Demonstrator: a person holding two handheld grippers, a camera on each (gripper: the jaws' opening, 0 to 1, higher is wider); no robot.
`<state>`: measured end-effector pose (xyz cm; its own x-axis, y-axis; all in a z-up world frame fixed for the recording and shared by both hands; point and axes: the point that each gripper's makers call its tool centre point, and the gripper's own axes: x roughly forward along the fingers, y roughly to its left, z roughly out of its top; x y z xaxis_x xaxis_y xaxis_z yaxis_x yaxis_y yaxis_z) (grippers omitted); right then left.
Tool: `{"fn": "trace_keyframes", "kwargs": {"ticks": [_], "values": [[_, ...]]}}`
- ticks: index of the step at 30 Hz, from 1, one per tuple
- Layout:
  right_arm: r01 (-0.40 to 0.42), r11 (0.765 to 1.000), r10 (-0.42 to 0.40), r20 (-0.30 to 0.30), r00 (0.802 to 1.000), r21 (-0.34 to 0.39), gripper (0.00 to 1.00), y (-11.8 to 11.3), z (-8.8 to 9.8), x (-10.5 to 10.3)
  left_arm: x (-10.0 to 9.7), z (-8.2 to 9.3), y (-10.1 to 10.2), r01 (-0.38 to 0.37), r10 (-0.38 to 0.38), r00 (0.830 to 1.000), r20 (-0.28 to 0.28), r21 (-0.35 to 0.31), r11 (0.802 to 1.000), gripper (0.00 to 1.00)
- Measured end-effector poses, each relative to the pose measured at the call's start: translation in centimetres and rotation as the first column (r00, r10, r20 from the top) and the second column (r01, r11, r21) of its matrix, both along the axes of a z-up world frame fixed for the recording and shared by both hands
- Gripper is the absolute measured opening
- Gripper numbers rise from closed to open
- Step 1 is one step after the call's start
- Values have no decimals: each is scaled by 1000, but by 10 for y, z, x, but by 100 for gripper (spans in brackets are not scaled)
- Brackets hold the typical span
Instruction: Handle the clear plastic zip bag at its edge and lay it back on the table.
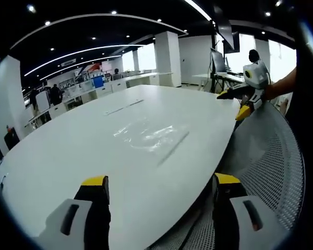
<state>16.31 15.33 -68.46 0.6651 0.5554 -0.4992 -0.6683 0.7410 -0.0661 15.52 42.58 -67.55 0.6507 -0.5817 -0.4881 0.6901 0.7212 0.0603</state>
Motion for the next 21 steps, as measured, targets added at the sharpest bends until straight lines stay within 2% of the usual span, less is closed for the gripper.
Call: {"fn": "trace_keyframes", "kwargs": {"ticks": [4, 8, 14, 21], "values": [[21, 1000, -21, 7, 1000, 20, 94, -2, 3, 2, 0, 2, -1, -4, 4, 1000, 2, -13, 1000, 83], [21, 1000, -21, 1, 1000, 21, 94, -2, 2, 2, 1, 2, 0, -22, 22, 1000, 3, -24, 999, 85], [22, 999, -22, -10, 1000, 26, 94, -4, -2, 3, 2, 2, 3, -45, 45, 999, 4, -44, 998, 94], [30, 999, -29, -9, 1000, 26, 94, -5, -2, 4, 3, 0, 5, -46, 46, 999, -4, -47, 998, 99]]}}
